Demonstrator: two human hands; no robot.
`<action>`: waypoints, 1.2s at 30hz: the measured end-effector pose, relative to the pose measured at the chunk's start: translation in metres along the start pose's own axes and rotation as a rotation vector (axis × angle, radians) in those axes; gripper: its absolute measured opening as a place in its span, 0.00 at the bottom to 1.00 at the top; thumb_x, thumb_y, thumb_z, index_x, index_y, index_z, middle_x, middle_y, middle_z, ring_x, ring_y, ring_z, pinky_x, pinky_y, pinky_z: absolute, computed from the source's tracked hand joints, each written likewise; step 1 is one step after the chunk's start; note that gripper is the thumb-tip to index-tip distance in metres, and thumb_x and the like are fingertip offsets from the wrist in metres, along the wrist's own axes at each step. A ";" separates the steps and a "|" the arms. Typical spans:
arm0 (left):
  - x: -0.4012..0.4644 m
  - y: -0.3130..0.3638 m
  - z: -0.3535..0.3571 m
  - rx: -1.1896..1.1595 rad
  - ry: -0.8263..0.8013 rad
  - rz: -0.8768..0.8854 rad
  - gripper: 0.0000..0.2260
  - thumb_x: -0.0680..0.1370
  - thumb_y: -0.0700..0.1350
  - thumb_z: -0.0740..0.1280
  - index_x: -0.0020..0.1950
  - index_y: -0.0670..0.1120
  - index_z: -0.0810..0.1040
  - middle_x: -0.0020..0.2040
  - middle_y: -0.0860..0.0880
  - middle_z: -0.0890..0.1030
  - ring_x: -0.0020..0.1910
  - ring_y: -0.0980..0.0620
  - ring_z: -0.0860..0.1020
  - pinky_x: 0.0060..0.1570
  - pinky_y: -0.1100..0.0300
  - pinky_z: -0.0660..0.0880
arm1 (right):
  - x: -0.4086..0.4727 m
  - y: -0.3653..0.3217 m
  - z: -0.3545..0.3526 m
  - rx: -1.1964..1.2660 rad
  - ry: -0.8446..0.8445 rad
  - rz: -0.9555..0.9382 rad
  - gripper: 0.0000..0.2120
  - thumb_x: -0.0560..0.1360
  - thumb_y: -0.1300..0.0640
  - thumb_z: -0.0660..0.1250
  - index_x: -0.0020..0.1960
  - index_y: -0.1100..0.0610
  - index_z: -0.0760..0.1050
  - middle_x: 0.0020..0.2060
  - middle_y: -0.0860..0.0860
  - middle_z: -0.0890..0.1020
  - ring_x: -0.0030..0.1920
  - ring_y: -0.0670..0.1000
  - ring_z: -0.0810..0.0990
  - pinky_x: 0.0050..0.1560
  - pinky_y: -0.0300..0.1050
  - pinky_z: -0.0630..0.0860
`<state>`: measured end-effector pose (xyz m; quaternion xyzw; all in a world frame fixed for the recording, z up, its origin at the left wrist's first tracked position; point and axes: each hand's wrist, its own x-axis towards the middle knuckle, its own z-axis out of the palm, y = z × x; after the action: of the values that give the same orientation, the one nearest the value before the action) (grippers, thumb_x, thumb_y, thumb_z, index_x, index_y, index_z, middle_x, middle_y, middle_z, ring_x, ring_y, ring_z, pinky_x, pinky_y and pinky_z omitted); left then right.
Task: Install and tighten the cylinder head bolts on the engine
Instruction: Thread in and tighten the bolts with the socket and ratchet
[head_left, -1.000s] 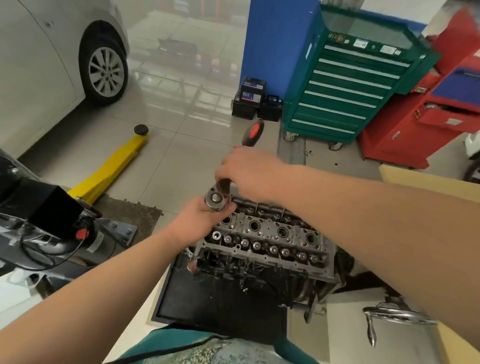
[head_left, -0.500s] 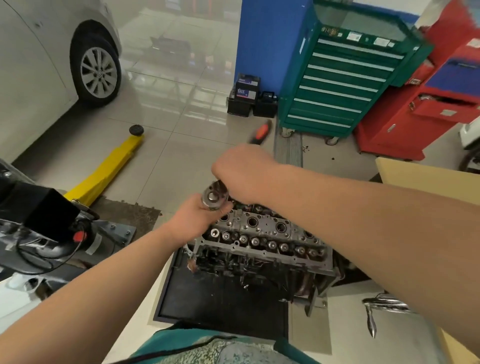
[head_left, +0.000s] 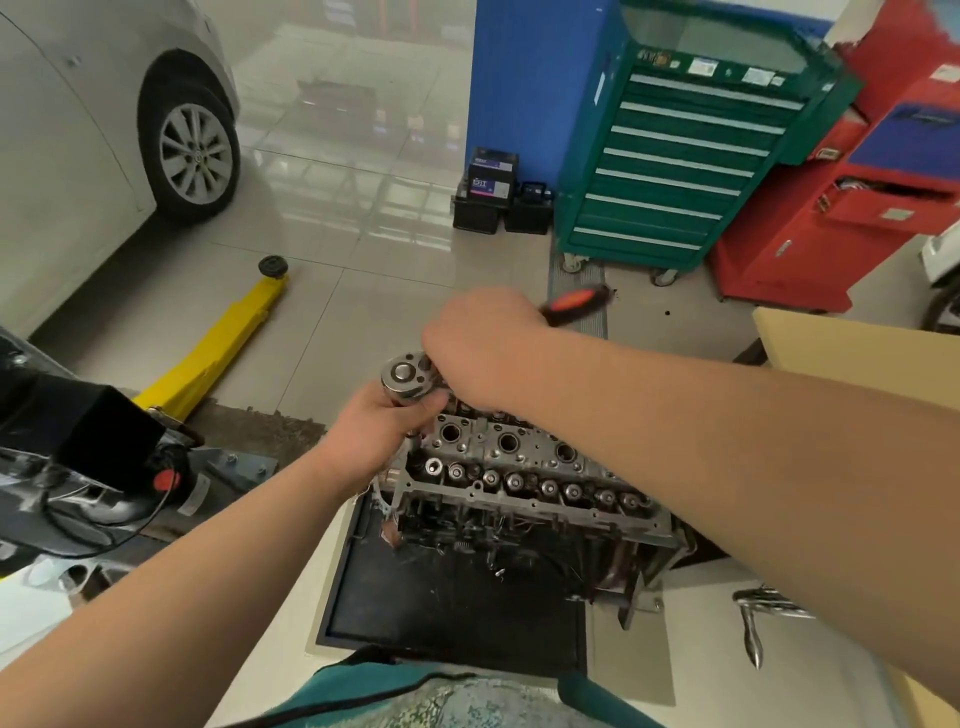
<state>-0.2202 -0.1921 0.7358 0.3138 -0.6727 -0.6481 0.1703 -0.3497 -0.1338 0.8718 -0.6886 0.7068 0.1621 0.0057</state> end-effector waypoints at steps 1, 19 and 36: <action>0.001 0.001 -0.001 0.001 -0.001 0.001 0.05 0.81 0.40 0.71 0.47 0.40 0.84 0.43 0.40 0.84 0.42 0.44 0.78 0.52 0.46 0.74 | -0.005 -0.005 0.003 0.046 -0.076 0.024 0.09 0.78 0.59 0.66 0.39 0.55 0.71 0.34 0.48 0.72 0.34 0.51 0.73 0.30 0.46 0.69; 0.004 -0.003 0.006 -0.016 0.047 -0.018 0.08 0.76 0.39 0.67 0.38 0.48 0.82 0.37 0.45 0.77 0.37 0.50 0.71 0.41 0.52 0.68 | -0.016 0.001 0.022 0.390 -0.270 0.048 0.04 0.78 0.58 0.65 0.47 0.57 0.77 0.34 0.50 0.82 0.33 0.52 0.83 0.27 0.43 0.77; 0.009 -0.011 0.001 0.034 0.007 0.002 0.02 0.78 0.47 0.71 0.50 0.51 0.82 0.40 0.44 0.81 0.39 0.52 0.74 0.41 0.53 0.74 | 0.005 0.008 -0.004 0.045 -0.117 -0.046 0.03 0.78 0.61 0.66 0.50 0.56 0.77 0.38 0.47 0.75 0.42 0.52 0.79 0.40 0.51 0.77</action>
<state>-0.2258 -0.1968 0.7233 0.3182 -0.6832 -0.6355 0.1679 -0.3565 -0.1400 0.8763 -0.6938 0.6926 0.1861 0.0664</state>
